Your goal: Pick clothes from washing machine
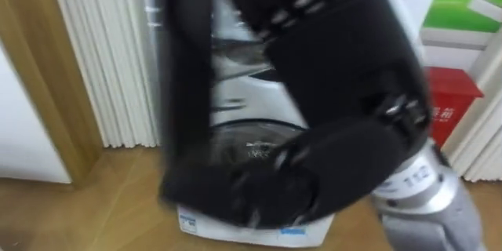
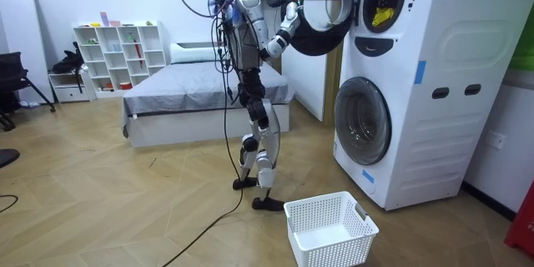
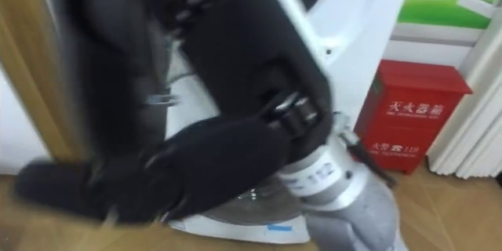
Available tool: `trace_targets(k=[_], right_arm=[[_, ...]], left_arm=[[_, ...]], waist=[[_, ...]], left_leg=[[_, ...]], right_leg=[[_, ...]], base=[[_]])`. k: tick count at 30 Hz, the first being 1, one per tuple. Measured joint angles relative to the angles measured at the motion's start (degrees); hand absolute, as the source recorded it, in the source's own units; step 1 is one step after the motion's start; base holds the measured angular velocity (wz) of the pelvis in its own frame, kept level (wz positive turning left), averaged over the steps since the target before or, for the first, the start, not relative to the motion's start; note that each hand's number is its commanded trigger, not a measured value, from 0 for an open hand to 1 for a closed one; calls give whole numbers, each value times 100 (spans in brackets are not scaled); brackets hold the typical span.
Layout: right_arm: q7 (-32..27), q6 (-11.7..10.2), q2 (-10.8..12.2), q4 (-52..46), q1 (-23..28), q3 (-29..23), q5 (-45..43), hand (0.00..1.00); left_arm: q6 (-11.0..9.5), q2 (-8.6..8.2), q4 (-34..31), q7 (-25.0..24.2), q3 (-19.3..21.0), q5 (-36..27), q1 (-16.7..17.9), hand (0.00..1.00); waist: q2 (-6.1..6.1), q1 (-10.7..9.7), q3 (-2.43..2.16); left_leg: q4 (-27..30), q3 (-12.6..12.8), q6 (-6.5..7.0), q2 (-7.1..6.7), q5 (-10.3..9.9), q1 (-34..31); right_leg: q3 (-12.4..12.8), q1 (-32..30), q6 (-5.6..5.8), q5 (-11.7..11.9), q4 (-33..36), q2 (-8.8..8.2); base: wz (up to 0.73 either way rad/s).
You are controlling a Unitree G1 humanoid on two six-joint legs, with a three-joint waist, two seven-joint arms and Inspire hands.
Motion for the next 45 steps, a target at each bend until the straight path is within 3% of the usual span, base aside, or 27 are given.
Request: trace_targets(k=[3,5,8,13,22,31,37,45], right_arm=[[124,156,9,42,0,224,-24,0],[204,491,3,181,3,399,-74,0],[199,779,16,400,5,459,-124,0],[191,960,63,508,5,451,-337,0],[197,999,54,507,5,414,-402,0],[262,1004,30,474,10,171,-530,0],[400,1010,-73,192,472,-283,-511,0],[402,1008,-178,160,577,-679,-513,0]], left_arm=[[2,9,-24,54,-86,0,0,0],[8,10,-24,108,-149,-8,11,0],[10,6,-59,101,-149,-9,1,0],[13,-12,-66,99,-145,-8,17,0],[14,-75,-82,104,-146,-9,41,0],[4,-95,-76,111,-134,-14,149,0],[5,-107,-58,93,-82,-96,180,0],[-4,-105,-59,141,-38,-141,209,0]], waist=[[-1,32,1],[-13,58,9],[-25,166,16],[7,222,37],[1,244,38],[-40,77,45],[-37,-90,53],[-45,-316,47]], left_leg=[[-10,-54,3,-3,-2,-6],[-41,-88,7,-8,-4,-4],[-92,-116,7,-3,-6,-25],[-98,-150,12,-4,-4,-64],[-98,-115,13,-47,-3,-57],[-94,-107,14,-83,-3,-39],[-98,-105,14,-80,-3,36],[-98,-94,15,-76,-3,48]], right_leg=[[-31,17,-6,-7,-5,-6],[-36,25,-5,-14,-23,2],[-104,33,-1,-9,-105,11],[-190,56,21,-26,-184,3],[-192,83,104,-101,-214,-37],[-221,132,155,-132,-207,-81],[-263,274,168,-137,-281,-77],[-269,284,165,-131,-273,-74]], base=[[13],[6],[3],[11],[2],[4],[7],[1]])
